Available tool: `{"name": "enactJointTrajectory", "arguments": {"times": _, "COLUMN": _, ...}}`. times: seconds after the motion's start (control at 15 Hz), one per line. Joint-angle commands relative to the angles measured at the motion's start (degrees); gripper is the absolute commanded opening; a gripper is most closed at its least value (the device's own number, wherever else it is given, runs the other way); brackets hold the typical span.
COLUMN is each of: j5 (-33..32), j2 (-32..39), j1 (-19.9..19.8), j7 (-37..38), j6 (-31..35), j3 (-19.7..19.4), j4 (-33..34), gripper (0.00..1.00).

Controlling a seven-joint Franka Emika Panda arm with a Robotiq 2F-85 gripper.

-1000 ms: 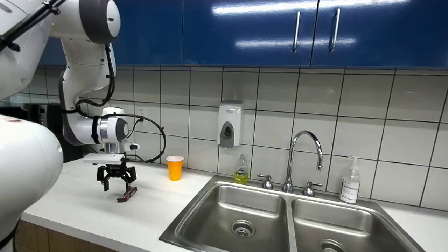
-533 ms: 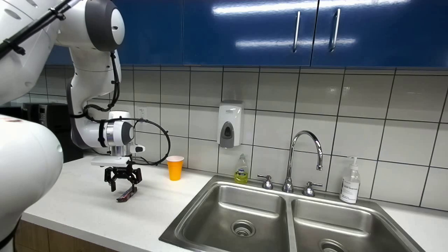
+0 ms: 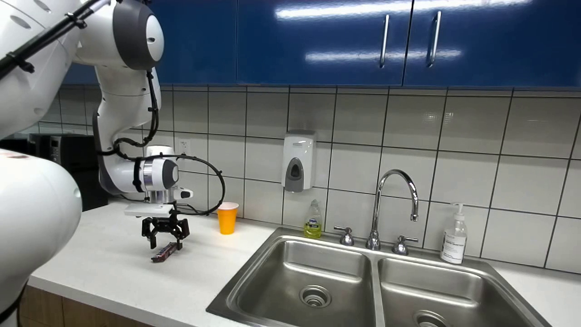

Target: Put the snickers bar in the sink

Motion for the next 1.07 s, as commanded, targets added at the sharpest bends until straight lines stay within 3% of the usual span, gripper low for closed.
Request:
{"name": "enactJointTrajectory", "arguments": {"times": 0.0, "j5": 0.06, "j2": 0.63, "j1": 1.09, "j7": 0.52, "j6": -0.19, "j3": -1.09, "j4": 1.1, "gripper": 1.0}}
{"name": "enactJointTrajectory", "arguments": {"times": 0.53, "j5": 0.17, "j2": 1.98, "j1": 1.48, "j7": 0.67, "j6": -0.06, "j3": -1.45, "j4": 1.53, "gripper": 1.0}}
{"name": "enactJointTrajectory", "arguments": {"times": 0.6, "j5": 0.25, "j2": 2.05, "j1": 1.51, "j7": 0.81, "j6": -0.07, "j3": -1.51, "j4": 1.69, "gripper": 0.75}}
{"name": "enactJointTrajectory", "arguments": {"times": 0.67, "j5": 0.29, "j2": 2.13, "j1": 1.46, "j7": 0.71, "j6": -0.1, "j3": -1.51, "j4": 1.85, "gripper": 0.72}}
{"name": "enactJointTrajectory", "arguments": {"times": 1.0, "j5": 0.52, "j2": 2.25, "j1": 1.25, "j7": 0.82, "j6": -0.4, "j3": -1.87, "j4": 2.64, "gripper": 0.33}}
